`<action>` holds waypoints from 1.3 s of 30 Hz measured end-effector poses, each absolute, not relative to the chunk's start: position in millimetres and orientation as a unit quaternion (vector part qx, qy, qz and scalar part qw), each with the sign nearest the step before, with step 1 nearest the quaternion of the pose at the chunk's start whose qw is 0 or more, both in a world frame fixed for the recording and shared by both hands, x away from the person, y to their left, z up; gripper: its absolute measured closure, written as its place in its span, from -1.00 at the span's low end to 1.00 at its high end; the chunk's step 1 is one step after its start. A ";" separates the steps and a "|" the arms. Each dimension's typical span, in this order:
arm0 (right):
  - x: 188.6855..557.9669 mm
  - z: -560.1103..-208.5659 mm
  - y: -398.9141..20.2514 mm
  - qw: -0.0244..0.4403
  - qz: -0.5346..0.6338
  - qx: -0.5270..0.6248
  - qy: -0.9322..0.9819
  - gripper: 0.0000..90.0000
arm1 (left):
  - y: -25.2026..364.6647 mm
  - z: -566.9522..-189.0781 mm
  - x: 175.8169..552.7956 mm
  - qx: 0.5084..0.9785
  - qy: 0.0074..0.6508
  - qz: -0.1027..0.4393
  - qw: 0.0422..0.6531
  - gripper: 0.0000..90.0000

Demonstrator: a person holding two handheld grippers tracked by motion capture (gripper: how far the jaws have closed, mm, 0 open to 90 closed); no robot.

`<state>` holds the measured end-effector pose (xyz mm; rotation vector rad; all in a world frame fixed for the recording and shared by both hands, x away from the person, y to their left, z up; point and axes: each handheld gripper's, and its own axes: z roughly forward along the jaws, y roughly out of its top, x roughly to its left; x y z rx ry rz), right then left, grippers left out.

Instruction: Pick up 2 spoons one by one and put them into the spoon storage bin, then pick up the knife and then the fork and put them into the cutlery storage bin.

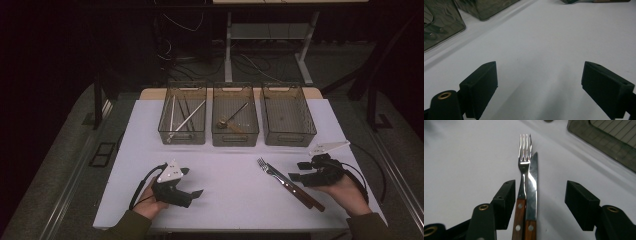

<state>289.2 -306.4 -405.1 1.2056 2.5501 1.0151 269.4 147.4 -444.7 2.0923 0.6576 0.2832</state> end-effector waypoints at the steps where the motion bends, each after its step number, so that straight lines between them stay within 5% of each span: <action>1: 287.3 -405.1 -307.4 0.071 0.333 0.399 0.851 -0.07 | 147.4 -444.6 269.5 0.844 0.268 0.115 0.450 -0.74; 20: 274.2 -415.5 -309.7 0.037 0.250 0.385 0.887 0.48 | 148.7 -443.2 268.9 0.843 0.267 0.118 0.452 -0.75; 39: 290.8 -423.4 -296.3 0.015 0.166 0.382 0.909 0.61 | 147.2 -443.7 268.6 0.842 0.266 0.114 0.455 -0.75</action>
